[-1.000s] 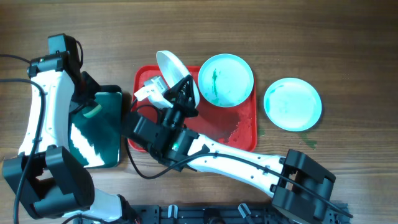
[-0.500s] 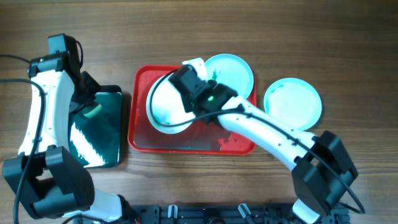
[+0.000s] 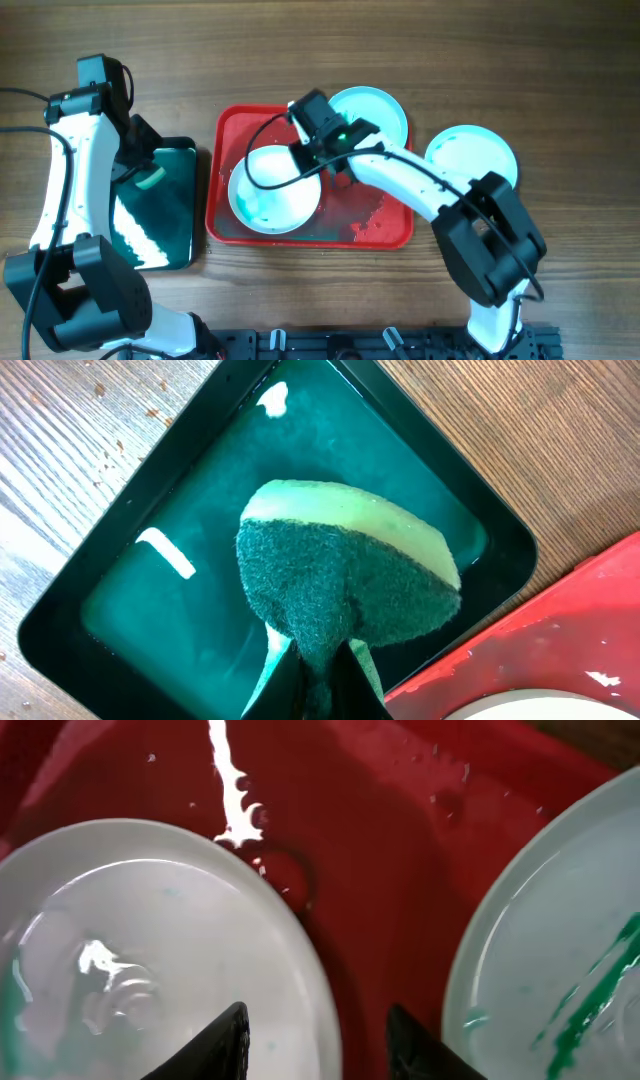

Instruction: Clean dirty plates on tray and stack at the side

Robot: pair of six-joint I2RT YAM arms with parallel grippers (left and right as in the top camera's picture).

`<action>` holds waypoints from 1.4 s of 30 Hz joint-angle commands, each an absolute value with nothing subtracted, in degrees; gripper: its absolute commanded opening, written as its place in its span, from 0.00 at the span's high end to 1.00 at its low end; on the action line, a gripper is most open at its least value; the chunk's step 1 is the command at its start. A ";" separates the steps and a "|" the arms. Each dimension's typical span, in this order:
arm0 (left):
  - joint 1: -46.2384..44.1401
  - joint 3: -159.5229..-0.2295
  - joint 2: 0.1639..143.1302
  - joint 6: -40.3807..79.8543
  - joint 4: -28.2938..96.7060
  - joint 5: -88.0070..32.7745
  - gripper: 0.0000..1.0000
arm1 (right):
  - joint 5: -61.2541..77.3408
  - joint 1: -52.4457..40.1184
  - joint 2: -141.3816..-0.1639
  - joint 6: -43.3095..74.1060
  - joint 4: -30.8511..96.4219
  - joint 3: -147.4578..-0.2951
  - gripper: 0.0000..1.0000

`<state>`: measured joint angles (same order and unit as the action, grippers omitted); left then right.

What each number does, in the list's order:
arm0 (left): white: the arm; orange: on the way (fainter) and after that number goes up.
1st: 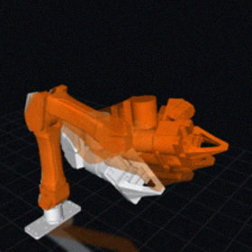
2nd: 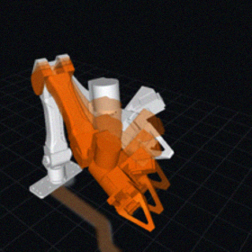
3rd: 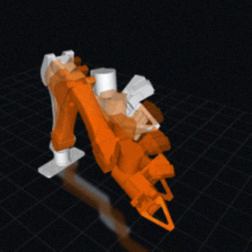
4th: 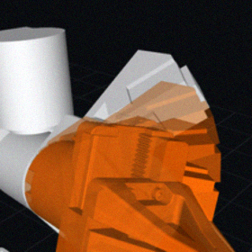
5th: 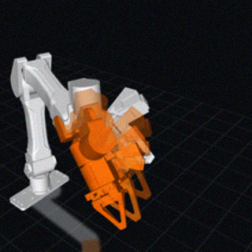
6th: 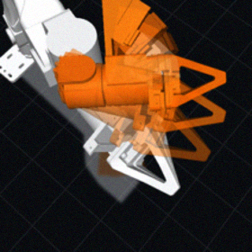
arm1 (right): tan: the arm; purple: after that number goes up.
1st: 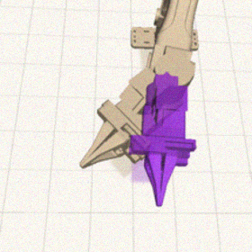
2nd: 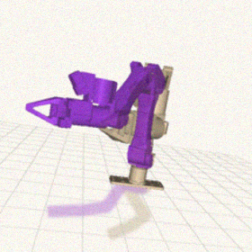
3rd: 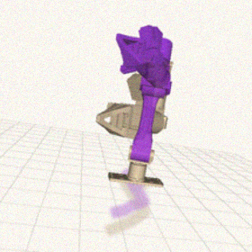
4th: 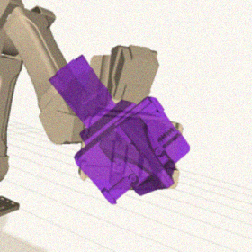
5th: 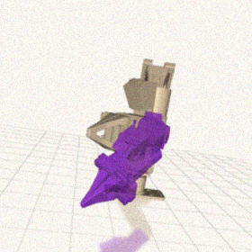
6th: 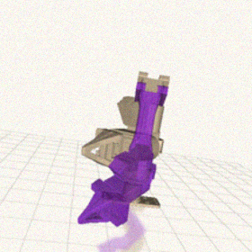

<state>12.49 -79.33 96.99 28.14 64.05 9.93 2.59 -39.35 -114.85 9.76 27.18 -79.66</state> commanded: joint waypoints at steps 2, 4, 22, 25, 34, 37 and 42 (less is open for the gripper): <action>12.64 -78.96 95.79 27.24 63.90 9.17 0.96 | 8.14 -37.08 -118.30 -0.36 25.23 -80.16 0.57; 12.64 -78.96 95.79 27.24 63.90 9.17 0.96 | 11.00 -37.10 -119.50 -1.37 24.71 -80.16 0.68; 12.53 -78.96 95.79 27.24 63.86 5.23 0.96 | 9.63 -37.80 -124.18 26.74 25.56 -80.27 0.96; 10.59 -78.94 95.79 27.24 63.86 4.05 0.96 | 5.89 -37.58 -124.07 45.54 31.11 -80.36 0.96; -9.43 -64.47 96.77 27.42 39.83 -1.89 0.96 | 6.02 -37.63 -124.07 41.98 31.29 -80.36 0.96; -12.27 -61.82 99.94 27.44 35.40 -0.34 0.96 | 6.02 -37.63 -124.07 41.63 31.31 -80.36 0.96; -12.10 -61.76 104.44 27.42 35.88 12.56 0.96 | 6.04 -37.63 -124.07 39.97 31.20 -80.36 0.96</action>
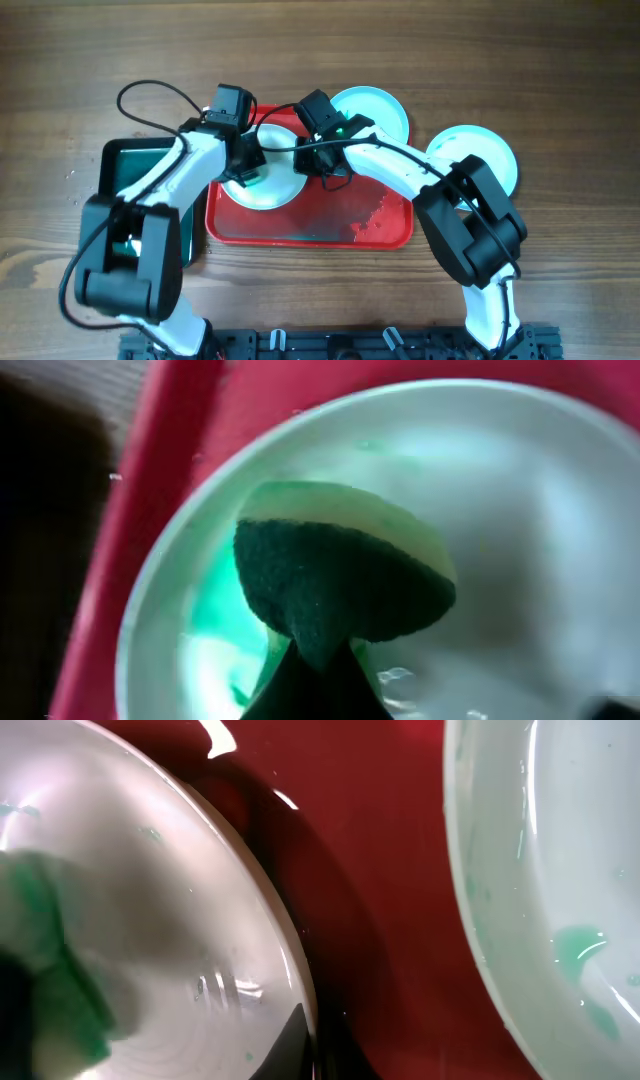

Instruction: Clean dirty plates on tray and stack at the side

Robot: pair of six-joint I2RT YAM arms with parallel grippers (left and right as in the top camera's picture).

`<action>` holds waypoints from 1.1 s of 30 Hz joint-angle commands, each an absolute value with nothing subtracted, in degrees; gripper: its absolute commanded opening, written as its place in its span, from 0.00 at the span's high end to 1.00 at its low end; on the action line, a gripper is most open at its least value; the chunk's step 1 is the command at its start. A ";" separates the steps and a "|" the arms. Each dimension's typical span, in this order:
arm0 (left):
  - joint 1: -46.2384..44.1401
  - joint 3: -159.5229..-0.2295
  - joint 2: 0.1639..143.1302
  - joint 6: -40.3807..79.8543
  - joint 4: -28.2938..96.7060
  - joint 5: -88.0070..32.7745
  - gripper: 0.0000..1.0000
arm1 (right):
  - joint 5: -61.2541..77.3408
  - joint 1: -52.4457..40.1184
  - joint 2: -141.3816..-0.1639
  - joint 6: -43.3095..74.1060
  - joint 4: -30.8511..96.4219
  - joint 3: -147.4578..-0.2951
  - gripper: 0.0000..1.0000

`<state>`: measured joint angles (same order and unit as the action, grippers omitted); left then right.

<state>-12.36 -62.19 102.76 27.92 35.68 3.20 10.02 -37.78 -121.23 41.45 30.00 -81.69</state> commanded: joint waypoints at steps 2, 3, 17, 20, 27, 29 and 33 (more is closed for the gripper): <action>-12.12 -61.76 104.49 27.44 36.64 17.74 0.96 | 6.02 -37.63 -124.07 39.77 30.94 -80.36 0.96; -12.12 -61.76 104.49 27.44 36.58 17.56 0.96 | 6.02 -37.63 -124.07 39.77 30.89 -80.36 0.96; -13.98 -61.78 104.49 18.46 32.69 15.14 0.96 | 6.07 -37.63 -124.07 39.00 30.89 -80.36 0.96; -13.17 -64.95 104.33 20.21 35.03 21.10 0.96 | 6.50 -37.63 -124.07 38.96 31.27 -80.36 0.96; -3.99 -88.07 100.47 23.24 60.90 19.97 0.96 | 12.19 -37.69 -124.07 41.12 35.03 -80.36 0.71; -2.02 -88.36 99.33 23.24 61.95 19.97 0.96 | 12.14 -38.06 -124.09 42.37 35.83 -80.29 0.71; 0.99 -88.36 99.33 24.51 64.16 18.87 0.96 | 12.14 -39.66 -124.29 44.14 35.18 -80.25 0.78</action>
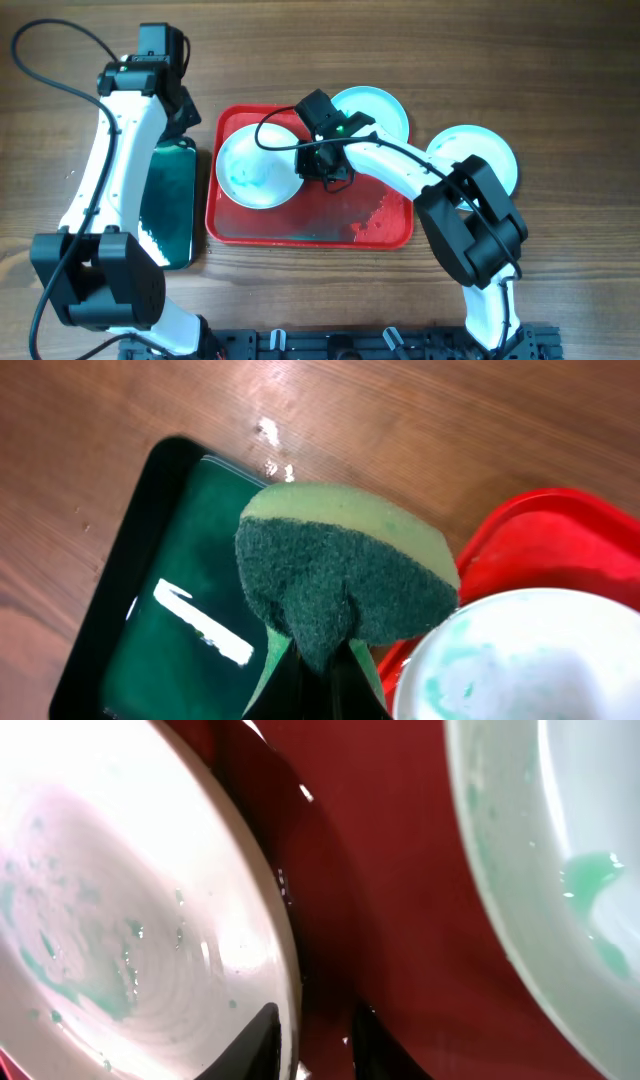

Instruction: Clean dirty plates on tray and stack at the side

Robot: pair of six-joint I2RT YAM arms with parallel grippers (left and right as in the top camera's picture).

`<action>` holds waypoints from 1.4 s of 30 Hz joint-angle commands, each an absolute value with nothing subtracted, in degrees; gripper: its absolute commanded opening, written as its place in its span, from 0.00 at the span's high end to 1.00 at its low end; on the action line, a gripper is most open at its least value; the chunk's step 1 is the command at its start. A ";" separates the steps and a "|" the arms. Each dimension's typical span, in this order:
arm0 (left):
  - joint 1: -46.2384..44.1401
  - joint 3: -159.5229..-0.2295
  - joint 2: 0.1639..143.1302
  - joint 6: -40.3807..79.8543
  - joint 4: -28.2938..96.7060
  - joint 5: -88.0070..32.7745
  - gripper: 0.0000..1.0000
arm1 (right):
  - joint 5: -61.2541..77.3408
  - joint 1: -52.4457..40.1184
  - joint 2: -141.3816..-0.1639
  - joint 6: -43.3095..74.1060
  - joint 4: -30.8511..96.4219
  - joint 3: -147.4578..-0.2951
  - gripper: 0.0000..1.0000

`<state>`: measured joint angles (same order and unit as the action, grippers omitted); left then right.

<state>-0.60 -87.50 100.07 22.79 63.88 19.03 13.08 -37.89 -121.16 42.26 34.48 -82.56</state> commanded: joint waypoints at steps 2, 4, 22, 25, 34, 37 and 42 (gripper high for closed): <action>2.15 -88.36 99.33 24.53 64.12 17.52 0.96 | 12.12 -40.53 -124.29 45.17 34.68 -80.25 0.81; 2.90 -88.33 99.33 24.51 64.14 16.97 0.96 | 12.08 -41.67 -124.31 45.15 33.36 -80.25 0.81; 2.90 -88.12 99.44 24.49 64.14 15.42 0.96 | -48.51 -48.66 -102.52 21.82 40.10 -80.42 0.96; 2.90 -88.12 99.44 24.49 64.12 14.96 0.96 | -62.17 -53.69 -102.54 13.93 39.68 -80.40 0.96; 2.90 -88.12 99.44 24.49 64.12 13.91 0.96 | -85.73 -62.96 -102.54 -1.23 28.93 -80.40 0.96; 2.90 -88.12 99.44 24.49 64.12 13.91 0.96 | -85.36 -63.05 -102.54 -1.02 28.71 -80.40 0.96; 2.90 -88.12 99.44 24.49 64.12 13.19 0.96 | -65.06 -63.05 -102.52 2.94 33.71 -80.40 0.96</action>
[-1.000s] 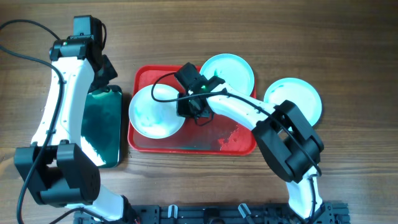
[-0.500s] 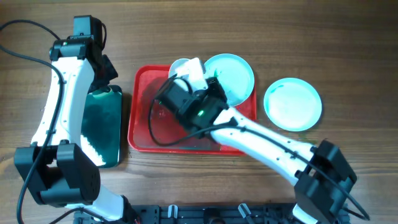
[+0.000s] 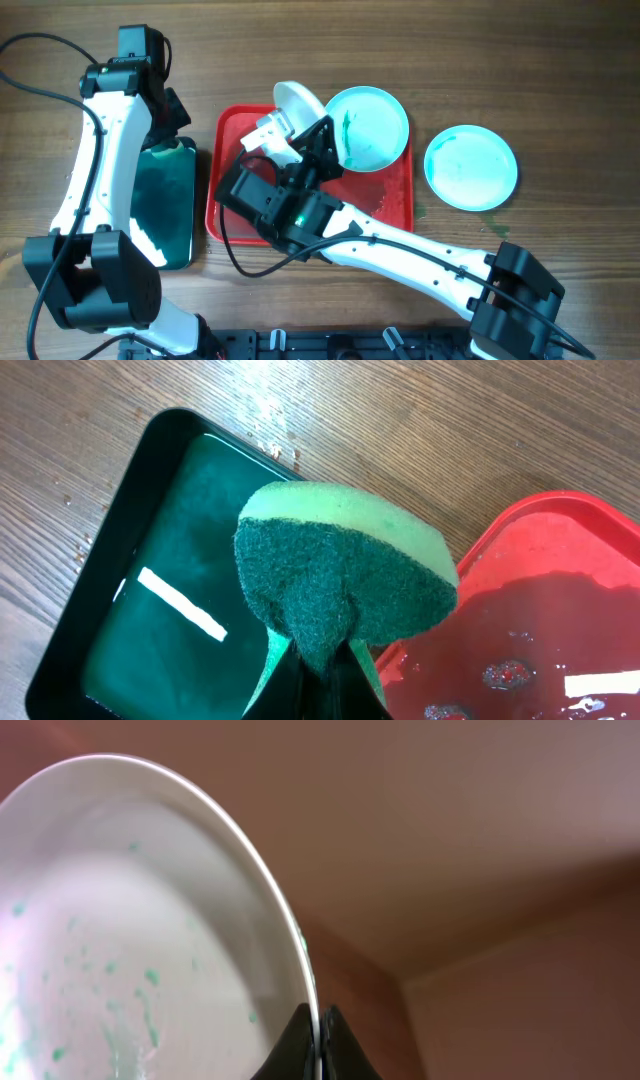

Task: Clean dirty plates on tray and stack at the side
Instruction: 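Carry the plate right and stack it on the cleaned plate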

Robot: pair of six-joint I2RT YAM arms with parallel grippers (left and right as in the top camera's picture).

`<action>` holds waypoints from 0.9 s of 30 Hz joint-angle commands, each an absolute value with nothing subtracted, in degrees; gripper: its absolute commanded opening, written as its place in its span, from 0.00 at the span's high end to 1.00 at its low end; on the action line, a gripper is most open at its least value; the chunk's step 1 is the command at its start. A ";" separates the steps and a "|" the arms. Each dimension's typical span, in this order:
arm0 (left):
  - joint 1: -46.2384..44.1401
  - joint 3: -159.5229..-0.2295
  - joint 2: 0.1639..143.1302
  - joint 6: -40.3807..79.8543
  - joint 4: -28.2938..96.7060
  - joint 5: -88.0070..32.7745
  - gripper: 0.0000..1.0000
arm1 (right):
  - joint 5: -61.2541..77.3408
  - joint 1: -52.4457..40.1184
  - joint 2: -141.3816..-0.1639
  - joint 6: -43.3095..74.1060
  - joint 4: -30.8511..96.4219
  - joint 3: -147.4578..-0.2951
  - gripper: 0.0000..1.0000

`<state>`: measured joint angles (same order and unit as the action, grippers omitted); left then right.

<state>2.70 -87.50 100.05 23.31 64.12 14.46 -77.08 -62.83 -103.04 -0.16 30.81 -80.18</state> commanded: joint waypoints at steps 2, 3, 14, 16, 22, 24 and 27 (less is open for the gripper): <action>2.90 -88.09 99.44 24.49 64.12 11.33 0.96 | -58.33 -63.02 -102.35 11.22 38.72 -80.40 0.96; 2.90 -88.07 99.44 24.49 64.14 11.33 0.96 | -53.34 -62.74 -101.49 14.92 41.04 -80.40 0.96; 2.90 -88.07 99.44 24.51 64.07 10.04 0.96 | -2.17 -25.17 -76.23 25.54 52.40 -80.40 0.96; 2.90 -88.07 99.44 24.49 64.07 10.07 0.96 | 0.69 -14.83 -72.71 25.56 54.68 -80.40 0.96; 2.90 -88.07 99.44 24.49 63.72 10.09 0.96 | 5.26 11.57 -71.68 20.45 61.98 -75.50 0.96; 2.90 -88.07 99.44 24.49 63.48 10.07 0.96 | 9.21 16.88 -71.79 18.09 59.83 -70.72 0.96; 2.90 -88.07 99.44 24.49 63.29 10.07 0.96 | 10.20 20.47 -71.79 17.82 55.66 -63.11 0.96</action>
